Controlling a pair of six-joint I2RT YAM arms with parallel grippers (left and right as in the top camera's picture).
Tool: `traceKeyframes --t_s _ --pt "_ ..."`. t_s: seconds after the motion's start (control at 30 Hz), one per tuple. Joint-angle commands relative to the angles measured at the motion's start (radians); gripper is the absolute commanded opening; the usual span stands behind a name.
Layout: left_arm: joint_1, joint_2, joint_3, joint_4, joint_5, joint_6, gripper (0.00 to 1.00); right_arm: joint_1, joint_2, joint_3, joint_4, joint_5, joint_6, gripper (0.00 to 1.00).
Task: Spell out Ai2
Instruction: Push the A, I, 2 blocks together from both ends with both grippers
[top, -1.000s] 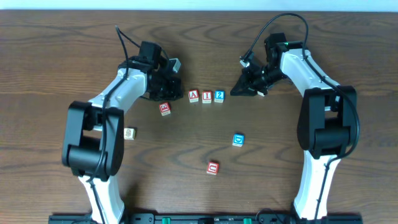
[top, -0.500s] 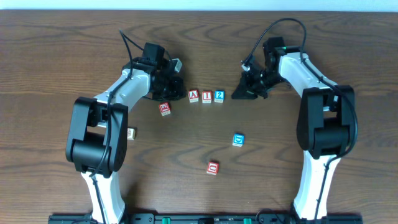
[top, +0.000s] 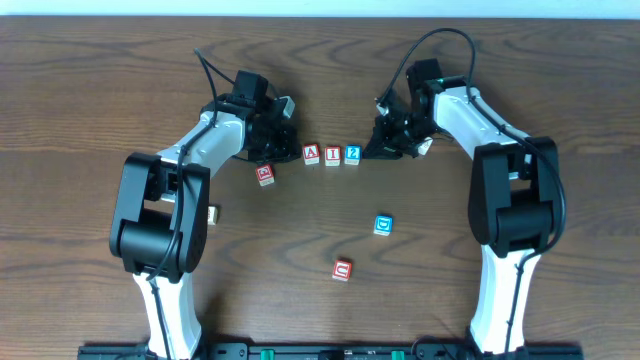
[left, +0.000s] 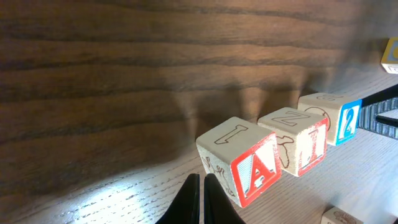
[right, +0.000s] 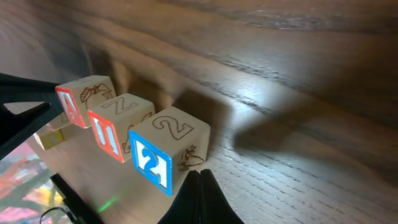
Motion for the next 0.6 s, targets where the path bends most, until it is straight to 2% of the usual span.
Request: traceKeyframes --t_s 0.0,0.57 --pt "-0.018 0.016 -0.005 0.002 0.007 -0.019 0.06 0.005 -0.004 -0.004 0.007 0.013 0.018 0.01" --pt "-0.029 0.016 -0.005 0.023 0.003 -0.01 0.06 0.042 -0.003 -0.004 0.047 0.016 0.033 0.01"
